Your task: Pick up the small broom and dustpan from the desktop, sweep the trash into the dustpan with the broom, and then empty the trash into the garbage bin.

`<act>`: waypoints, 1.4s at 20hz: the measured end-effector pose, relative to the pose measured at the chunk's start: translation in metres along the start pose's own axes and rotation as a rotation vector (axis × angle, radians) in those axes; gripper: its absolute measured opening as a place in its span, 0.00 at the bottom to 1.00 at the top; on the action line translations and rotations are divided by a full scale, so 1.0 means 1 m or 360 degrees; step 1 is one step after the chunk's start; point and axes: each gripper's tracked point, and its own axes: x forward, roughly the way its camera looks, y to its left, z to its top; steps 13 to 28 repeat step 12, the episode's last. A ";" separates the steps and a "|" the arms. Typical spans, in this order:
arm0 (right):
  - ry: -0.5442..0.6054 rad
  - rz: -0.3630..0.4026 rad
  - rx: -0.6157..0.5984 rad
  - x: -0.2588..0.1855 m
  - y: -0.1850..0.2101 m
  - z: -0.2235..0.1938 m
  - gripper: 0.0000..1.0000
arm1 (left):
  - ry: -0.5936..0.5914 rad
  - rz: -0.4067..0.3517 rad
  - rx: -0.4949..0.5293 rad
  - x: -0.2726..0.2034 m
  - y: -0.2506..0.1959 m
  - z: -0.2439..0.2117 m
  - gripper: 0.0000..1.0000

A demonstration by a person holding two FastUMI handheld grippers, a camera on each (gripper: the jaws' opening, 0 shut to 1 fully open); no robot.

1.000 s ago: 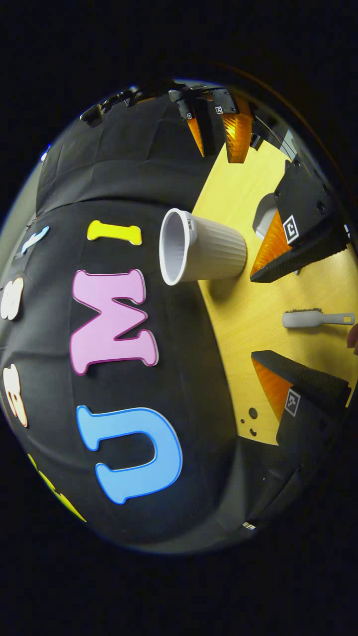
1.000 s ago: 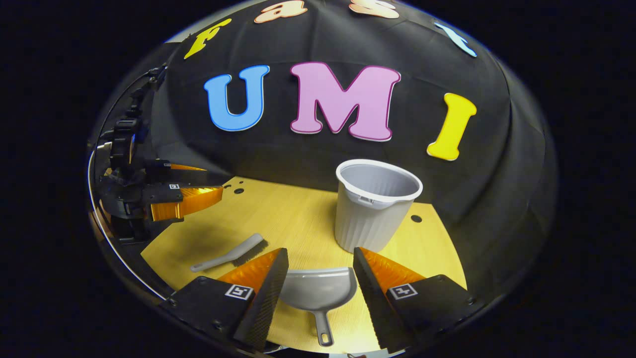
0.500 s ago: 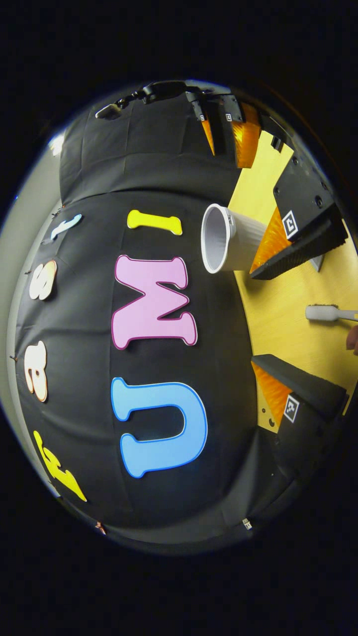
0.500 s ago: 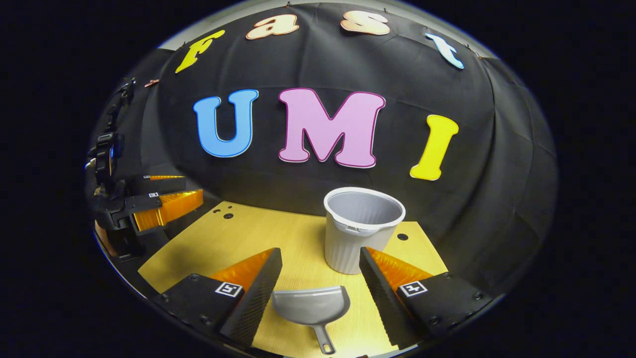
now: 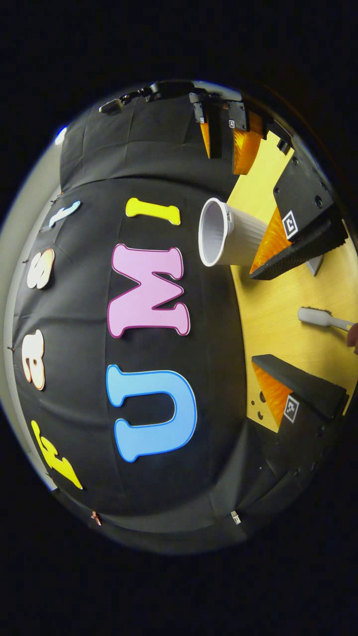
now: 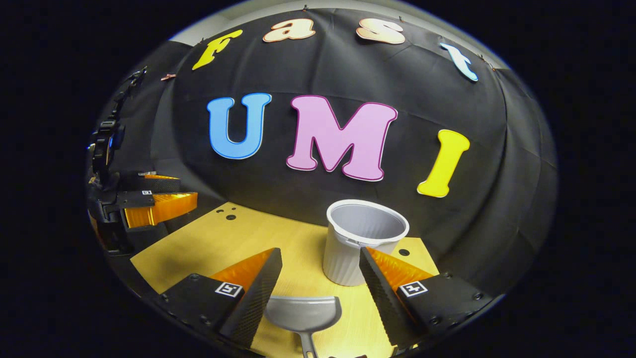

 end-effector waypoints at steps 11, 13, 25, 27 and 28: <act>0.0106 0.0414 -0.0044 -0.003 0.018 -0.022 0.98 | 0.0106 0.0268 -0.0077 -0.028 0.007 -0.019 0.98; 0.0108 0.0457 -0.0048 -0.002 0.021 -0.022 0.98 | 0.0104 0.0302 -0.0074 -0.029 0.009 -0.018 0.98; 0.0108 0.0457 -0.0048 -0.002 0.021 -0.022 0.98 | 0.0104 0.0302 -0.0074 -0.029 0.009 -0.018 0.98; 0.0108 0.0457 -0.0048 -0.002 0.021 -0.022 0.98 | 0.0104 0.0302 -0.0074 -0.029 0.009 -0.018 0.98; 0.0108 0.0457 -0.0048 -0.002 0.021 -0.022 0.98 | 0.0104 0.0302 -0.0074 -0.029 0.009 -0.018 0.98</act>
